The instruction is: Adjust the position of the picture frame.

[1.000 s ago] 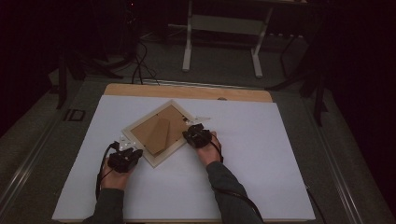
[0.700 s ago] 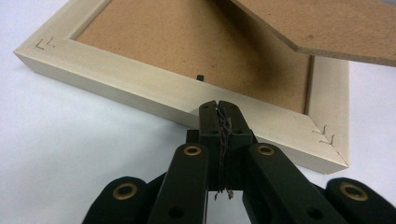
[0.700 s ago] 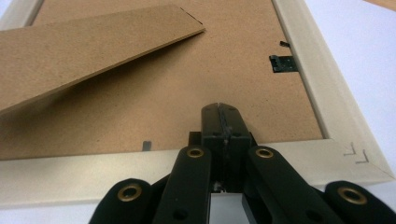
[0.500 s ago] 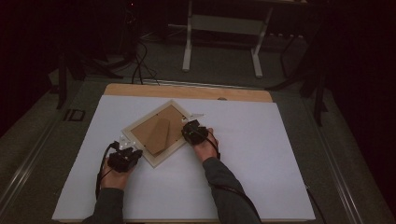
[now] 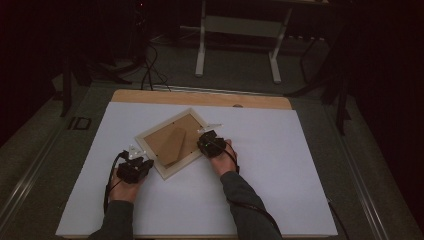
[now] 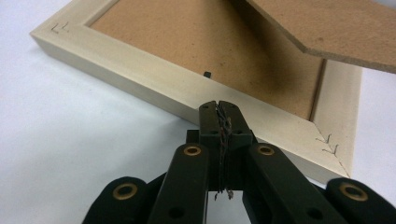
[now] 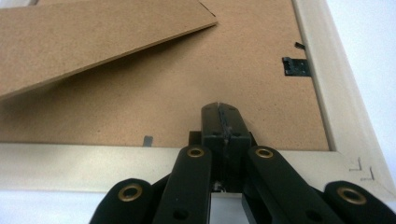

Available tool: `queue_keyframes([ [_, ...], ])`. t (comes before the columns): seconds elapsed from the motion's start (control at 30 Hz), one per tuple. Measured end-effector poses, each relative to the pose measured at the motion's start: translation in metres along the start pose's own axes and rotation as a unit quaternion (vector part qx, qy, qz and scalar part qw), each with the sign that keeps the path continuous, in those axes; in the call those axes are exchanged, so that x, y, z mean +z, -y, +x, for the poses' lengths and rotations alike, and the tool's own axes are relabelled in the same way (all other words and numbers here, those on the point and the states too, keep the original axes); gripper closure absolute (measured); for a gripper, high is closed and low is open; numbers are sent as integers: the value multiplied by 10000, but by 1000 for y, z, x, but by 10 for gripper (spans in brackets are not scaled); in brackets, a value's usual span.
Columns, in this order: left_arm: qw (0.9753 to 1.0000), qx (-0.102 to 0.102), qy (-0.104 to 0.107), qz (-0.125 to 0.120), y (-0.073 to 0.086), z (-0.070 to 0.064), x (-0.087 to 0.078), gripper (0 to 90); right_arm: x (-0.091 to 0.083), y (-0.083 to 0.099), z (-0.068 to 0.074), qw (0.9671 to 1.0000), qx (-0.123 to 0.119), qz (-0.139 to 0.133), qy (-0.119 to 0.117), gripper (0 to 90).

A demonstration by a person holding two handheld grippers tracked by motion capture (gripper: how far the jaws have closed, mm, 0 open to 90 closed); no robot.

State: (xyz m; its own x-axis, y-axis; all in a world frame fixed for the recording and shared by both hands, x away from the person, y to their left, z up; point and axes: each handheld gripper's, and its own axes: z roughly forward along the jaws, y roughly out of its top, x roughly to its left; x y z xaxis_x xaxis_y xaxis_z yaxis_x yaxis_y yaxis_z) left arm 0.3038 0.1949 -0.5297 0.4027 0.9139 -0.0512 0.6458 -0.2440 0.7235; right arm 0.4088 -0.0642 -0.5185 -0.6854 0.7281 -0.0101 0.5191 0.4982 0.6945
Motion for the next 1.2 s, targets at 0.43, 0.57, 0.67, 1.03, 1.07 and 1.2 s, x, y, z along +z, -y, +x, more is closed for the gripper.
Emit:
queue_keyframes([
  [0.43, 10000, 62, 62, 43, 0, -5, 3, 893, -14, 14, 0, 10000, -69, 32, -25, 900],
  [0.57, 9999, 46, 120, 41, -1, -5, 4, 894, -18, 18, 1, 10000, -88, 42, -14, 900],
  [0.67, 9999, 57, 151, 48, -1, -7, 6, 894, -23, 22, 2, 9999, -90, 44, -14, 900],
  [1.03, 9996, 171, 203, 135, -2, -14, 12, 894, -43, 44, 8, 10000, -58, 18, -77, 900],
  [1.07, 9995, 185, 207, 160, -2, -14, 13, 894, -45, 47, 8, 9999, -45, -11, -108, 900],
  [1.2, 9994, 238, 206, 163, -2, -17, 14, 894, -52, 52, 9, 9998, -156, 56, -141, 900],
])
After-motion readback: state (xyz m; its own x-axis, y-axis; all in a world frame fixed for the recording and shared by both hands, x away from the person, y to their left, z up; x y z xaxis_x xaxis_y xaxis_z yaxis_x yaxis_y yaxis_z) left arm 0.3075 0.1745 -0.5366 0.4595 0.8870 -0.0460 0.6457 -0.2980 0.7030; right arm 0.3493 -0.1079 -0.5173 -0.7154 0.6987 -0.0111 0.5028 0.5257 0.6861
